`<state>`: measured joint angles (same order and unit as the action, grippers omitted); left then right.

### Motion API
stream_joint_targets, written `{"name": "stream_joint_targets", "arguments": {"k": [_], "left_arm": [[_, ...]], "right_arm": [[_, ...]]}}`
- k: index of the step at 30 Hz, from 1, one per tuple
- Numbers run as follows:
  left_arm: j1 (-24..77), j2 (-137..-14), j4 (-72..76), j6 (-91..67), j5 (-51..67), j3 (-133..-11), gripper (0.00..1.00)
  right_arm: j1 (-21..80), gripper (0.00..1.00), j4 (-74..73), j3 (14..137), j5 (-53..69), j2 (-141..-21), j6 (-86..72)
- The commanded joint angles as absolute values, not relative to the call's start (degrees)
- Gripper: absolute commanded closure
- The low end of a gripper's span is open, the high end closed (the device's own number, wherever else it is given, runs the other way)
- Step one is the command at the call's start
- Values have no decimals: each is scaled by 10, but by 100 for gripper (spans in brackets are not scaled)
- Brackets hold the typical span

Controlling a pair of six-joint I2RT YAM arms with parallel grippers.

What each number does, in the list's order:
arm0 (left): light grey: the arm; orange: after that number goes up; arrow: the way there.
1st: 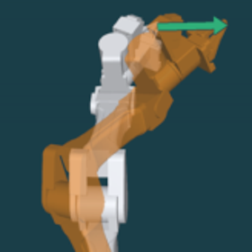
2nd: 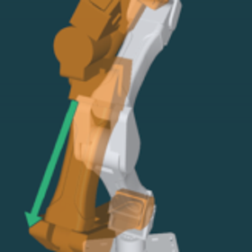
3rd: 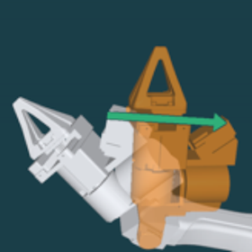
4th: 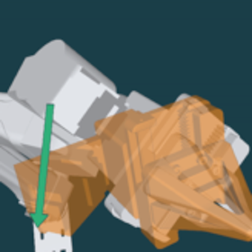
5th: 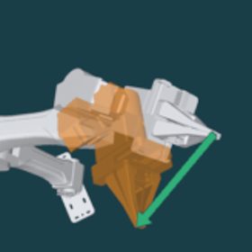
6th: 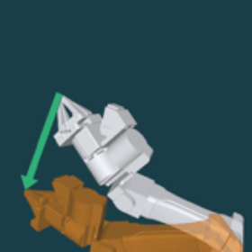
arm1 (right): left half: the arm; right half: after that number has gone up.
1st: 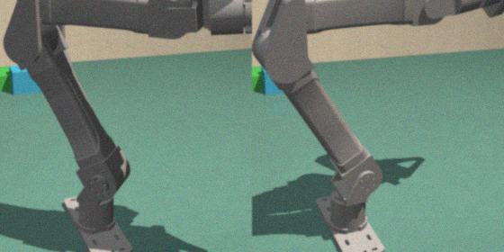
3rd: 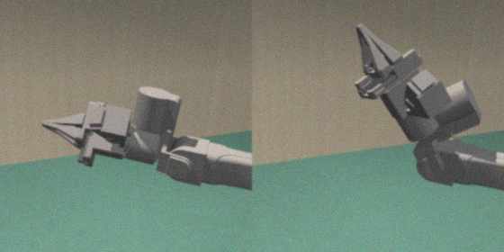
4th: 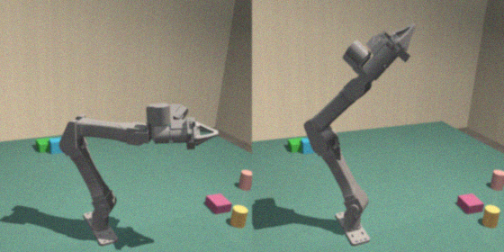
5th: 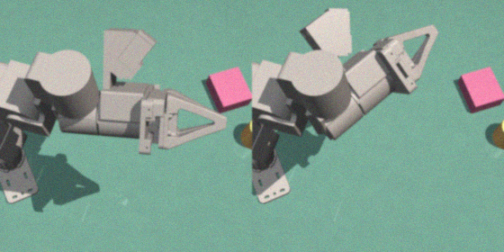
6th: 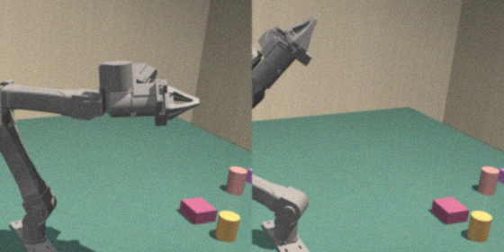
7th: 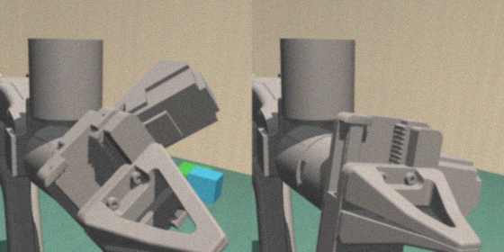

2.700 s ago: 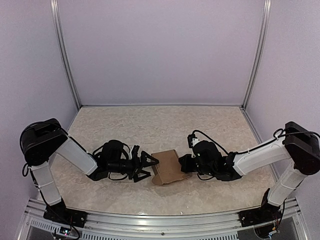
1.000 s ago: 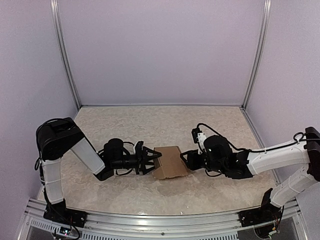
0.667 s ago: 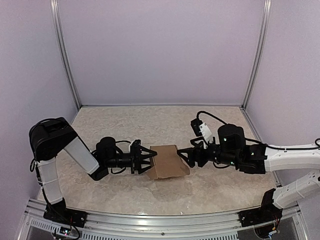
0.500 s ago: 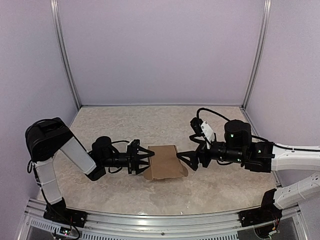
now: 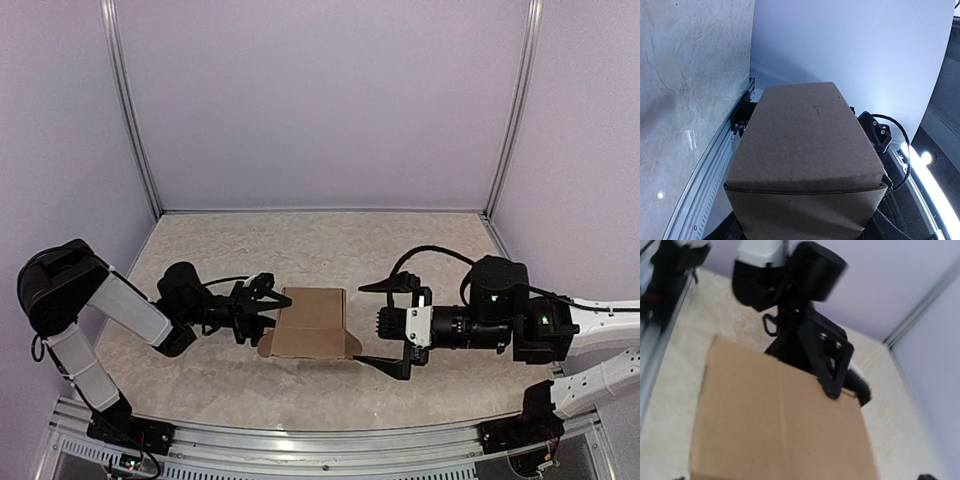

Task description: Fold the paper box

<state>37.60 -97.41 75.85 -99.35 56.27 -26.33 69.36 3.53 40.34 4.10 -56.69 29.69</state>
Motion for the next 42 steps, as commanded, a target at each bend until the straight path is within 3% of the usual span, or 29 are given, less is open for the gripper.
{"name": "stream_joint_targets", "arguments": {"k": [1, 10, 20, 29, 33, 42], "left_arm": [[371, -960, 904, -1036, 610, -251, 100], [375, -905, 903, -1047, 624, -223, 100], [416, -847, 903, -1048, 626, -231, 99], [437, -842, 903, -1045, 627, -233, 99], [438, -841, 903, -1044, 625, -231, 98], [442, -842, 902, -1038, 624, -224, 92]], "right_arm": [[731, 0, 63, 390, -69, -568, 473], [794, 0, 151, 358, -181, -597, 665], [888, 0, 314, 314, -268, -665, 792], [911, 1, 401, 309, -292, -712, 855], [914, 8, 408, 312, -301, -720, 860], [915, 36, 412, 318, -310, -725, 850]]}}
